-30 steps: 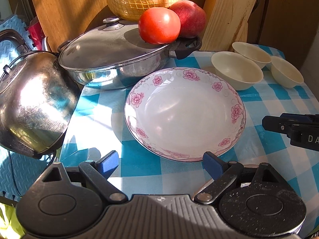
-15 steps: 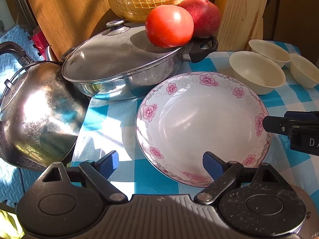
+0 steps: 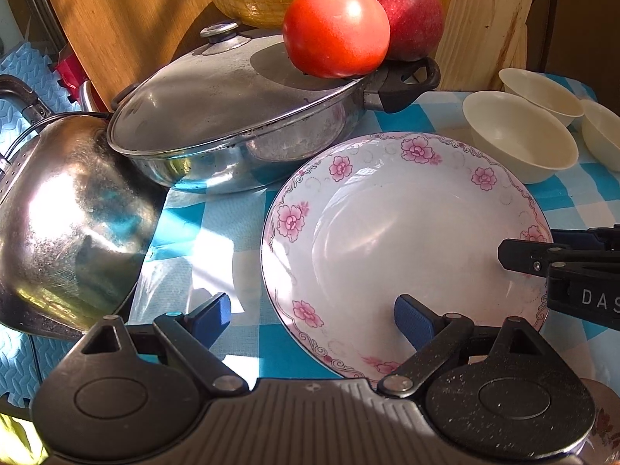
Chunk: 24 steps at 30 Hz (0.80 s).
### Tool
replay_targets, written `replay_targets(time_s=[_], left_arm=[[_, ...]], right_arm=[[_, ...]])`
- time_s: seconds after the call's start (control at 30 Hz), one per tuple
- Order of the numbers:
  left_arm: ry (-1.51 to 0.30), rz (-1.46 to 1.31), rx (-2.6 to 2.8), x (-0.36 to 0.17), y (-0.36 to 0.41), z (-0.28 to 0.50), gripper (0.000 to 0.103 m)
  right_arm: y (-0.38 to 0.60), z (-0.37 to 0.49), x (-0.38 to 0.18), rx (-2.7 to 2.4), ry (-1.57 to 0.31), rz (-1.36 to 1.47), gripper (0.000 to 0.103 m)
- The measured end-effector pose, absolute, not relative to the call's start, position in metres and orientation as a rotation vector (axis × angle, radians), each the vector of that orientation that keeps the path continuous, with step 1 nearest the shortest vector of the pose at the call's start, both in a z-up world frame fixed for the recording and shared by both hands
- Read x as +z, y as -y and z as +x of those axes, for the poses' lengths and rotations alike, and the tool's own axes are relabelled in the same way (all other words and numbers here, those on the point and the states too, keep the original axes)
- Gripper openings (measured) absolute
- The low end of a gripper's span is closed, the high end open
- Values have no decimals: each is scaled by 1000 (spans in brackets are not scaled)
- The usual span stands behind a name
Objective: Organize plates and bowls
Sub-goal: 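Move the right gripper to the rim of the pink-flower deep dish, then close the right gripper on the pink-flower dish rim and lift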
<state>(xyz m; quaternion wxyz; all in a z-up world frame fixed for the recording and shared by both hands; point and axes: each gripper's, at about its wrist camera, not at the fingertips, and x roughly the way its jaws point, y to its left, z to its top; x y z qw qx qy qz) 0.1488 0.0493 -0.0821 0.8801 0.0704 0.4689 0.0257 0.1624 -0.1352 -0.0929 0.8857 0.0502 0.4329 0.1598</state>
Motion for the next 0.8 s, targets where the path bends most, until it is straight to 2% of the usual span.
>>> replay_targets(time_s=[0.33,0.67,0.8], left_arm=[[-1032,-72,-31,-91,-75,171,89],[-1012,-42,-71,-94,-62,180,91],[-1018,-36,-73,-92,-58,179,88]], right_arm=[[130,171,-97,357,-912,129,33],[137,178,-98,392,-941,176,33],[134,174,-97,375,-924,150,28]])
